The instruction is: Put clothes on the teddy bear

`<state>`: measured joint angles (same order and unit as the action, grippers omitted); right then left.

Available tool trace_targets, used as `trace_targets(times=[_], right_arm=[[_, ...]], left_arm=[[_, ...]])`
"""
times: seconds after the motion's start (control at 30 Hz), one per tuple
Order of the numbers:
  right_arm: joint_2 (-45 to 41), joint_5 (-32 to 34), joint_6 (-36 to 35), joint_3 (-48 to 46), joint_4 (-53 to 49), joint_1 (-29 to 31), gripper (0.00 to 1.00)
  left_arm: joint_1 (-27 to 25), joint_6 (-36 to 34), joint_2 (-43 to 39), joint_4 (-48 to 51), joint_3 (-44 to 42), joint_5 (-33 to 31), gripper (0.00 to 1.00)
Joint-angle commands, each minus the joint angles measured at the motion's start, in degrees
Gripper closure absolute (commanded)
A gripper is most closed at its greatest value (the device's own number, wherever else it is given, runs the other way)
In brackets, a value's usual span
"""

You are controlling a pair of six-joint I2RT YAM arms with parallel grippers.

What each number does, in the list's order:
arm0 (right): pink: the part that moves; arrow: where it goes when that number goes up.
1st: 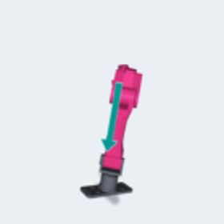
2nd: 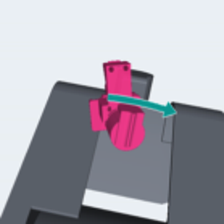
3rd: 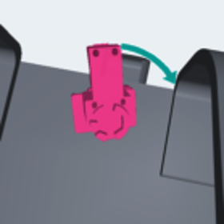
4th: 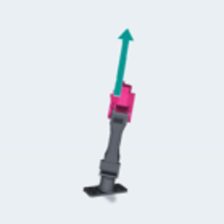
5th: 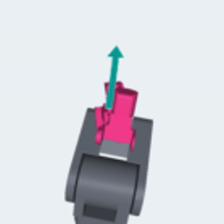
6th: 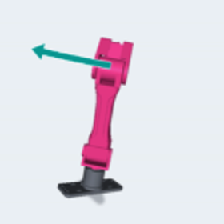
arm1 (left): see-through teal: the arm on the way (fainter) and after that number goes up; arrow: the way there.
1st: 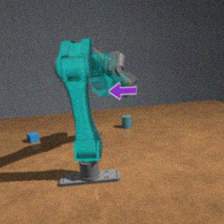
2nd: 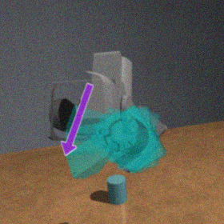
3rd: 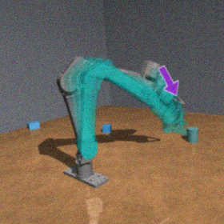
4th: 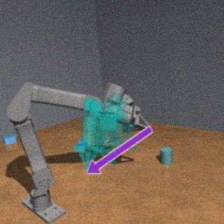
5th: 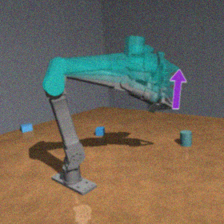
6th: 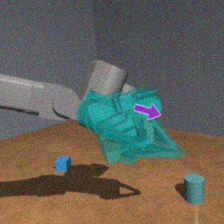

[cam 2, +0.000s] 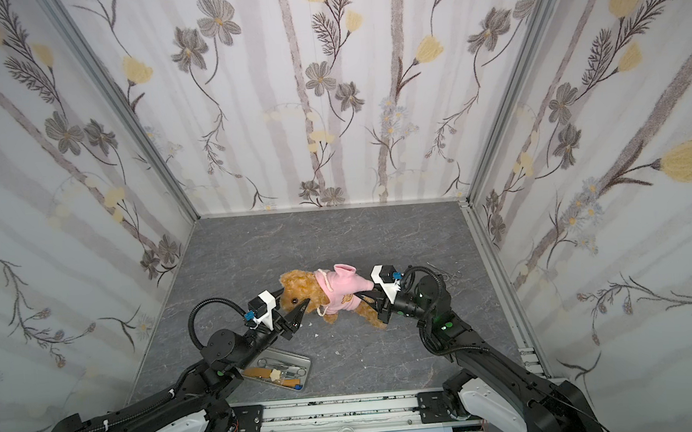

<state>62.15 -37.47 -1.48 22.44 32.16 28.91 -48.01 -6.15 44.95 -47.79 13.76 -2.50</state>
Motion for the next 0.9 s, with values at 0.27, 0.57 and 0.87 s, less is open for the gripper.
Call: trace_targets(times=[0.27,0.57,0.87], right_arm=[[-0.79,18.9,-20.17,-2.81,0.98,7.19,0.93],[-1.5,27.55,-27.41,-4.66,0.48,14.05,0.95],[-0.76,33.12,-30.92,-5.08,0.01,17.67,0.95]], left_arm=[[3.74,-0.8,-4.28,44.75,23.06,-3.32,0.23],[3.63,-13.75,9.56,66.48,41.7,24.59,0.54],[-0.93,-20.11,18.14,71.27,46.44,24.59,0.73]])
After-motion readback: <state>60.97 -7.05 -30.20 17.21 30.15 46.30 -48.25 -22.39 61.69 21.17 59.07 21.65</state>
